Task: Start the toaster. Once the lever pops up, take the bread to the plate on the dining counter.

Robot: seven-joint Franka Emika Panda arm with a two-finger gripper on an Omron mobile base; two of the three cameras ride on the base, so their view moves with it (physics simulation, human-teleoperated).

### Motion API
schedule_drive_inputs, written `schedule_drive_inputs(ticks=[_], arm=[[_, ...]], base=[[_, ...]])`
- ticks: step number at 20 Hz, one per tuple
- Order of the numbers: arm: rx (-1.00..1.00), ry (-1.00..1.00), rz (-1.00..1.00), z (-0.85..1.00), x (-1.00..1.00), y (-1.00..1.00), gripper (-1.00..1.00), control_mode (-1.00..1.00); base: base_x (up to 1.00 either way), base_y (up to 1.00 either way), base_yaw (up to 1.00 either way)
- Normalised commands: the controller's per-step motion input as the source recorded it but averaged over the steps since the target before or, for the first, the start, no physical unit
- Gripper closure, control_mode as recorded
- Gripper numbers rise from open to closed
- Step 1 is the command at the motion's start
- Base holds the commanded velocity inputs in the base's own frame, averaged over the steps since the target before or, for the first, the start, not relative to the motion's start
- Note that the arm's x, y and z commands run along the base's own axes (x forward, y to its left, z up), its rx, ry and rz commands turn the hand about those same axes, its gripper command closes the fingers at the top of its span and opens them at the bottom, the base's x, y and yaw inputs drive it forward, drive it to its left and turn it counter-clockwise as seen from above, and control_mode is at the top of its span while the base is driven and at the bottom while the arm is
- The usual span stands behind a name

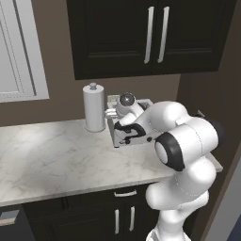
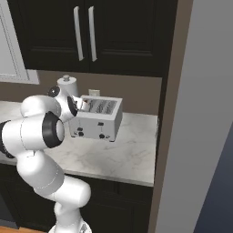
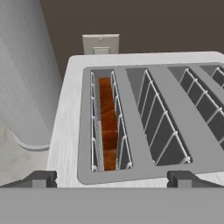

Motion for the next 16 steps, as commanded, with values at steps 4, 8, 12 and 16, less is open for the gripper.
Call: schedule_drive_inputs(ticks=[4, 8, 12, 16], arm=[[0.00, 0.00, 0.00, 0.00, 0.00, 0.00, -1.00, -1.00], [0.00, 0.00, 0.00, 0.00, 0.00, 0.00, -1.00, -1.00], [0.00, 0.00, 0.00, 0.00, 0.00, 0.00, -1.00, -1.00], [0.00, 0.00, 0.00, 0.00, 0.00, 0.00, -1.00, -1.00]], base=[[0.00, 0.00, 0.00], [0.00, 0.00, 0.00], [0.00, 0.00, 0.00], [0.00, 0.00, 0.00]])
